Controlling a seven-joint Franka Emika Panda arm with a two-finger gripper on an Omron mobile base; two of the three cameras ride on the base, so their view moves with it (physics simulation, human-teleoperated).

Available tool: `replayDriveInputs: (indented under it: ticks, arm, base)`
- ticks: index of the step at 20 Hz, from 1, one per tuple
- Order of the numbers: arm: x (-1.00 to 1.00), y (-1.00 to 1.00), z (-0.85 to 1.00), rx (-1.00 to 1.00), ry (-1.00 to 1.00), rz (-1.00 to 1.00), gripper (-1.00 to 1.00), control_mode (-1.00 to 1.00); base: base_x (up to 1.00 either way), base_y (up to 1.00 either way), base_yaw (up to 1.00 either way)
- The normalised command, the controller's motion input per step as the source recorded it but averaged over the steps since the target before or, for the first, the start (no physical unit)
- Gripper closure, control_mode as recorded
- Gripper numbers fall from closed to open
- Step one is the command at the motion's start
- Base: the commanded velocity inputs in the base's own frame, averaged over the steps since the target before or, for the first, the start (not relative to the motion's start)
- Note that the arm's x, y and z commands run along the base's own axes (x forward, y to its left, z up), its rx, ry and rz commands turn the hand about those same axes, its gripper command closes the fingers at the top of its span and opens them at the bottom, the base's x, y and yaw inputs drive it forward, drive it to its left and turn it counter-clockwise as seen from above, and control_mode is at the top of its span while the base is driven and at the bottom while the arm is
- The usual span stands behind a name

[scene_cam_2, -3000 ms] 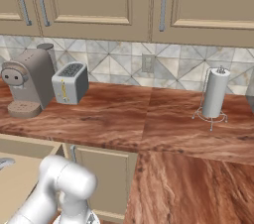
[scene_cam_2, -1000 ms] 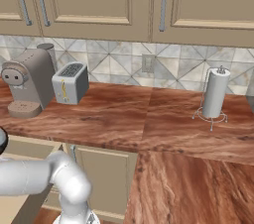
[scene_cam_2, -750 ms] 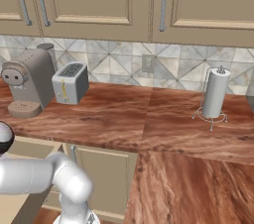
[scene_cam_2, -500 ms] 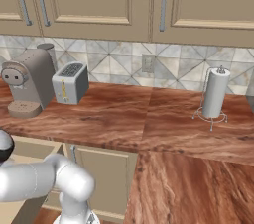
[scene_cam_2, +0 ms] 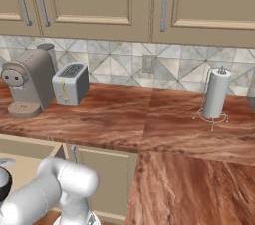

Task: Take the pizza cutter from the drawer on the left and place it on the dining counter for cutting.

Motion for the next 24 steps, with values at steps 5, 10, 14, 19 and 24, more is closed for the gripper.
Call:
replayDriveInputs:
  ticks: [5, 10, 14, 19, 24]
  arm:
    - [0.45, 0.00, -0.65, 0.02, 0.00, 0.00, -1.00, -1.00]
    - [0.55, 0.05, -0.71, 0.07, 0.06, -0.03, -1.00, -1.00]
    - [0.06, 0.38, -0.55, 0.03, 0.11, -0.18, -1.00, -1.00]
    - [0.08, 0.42, -0.62, 0.02, 0.15, -0.18, -1.00, -1.00]
    - [0.25, 0.26, -0.18, -0.05, 0.06, -0.08, -1.00, -1.00]
  base:
    - [0.00, 0.00, 0.00]
    - [0.00, 0.00, 0.00]
    - [0.00, 0.00, 0.00]
    - [0.00, 0.00, 0.00]
    - [0.00, 0.00, 0.00]
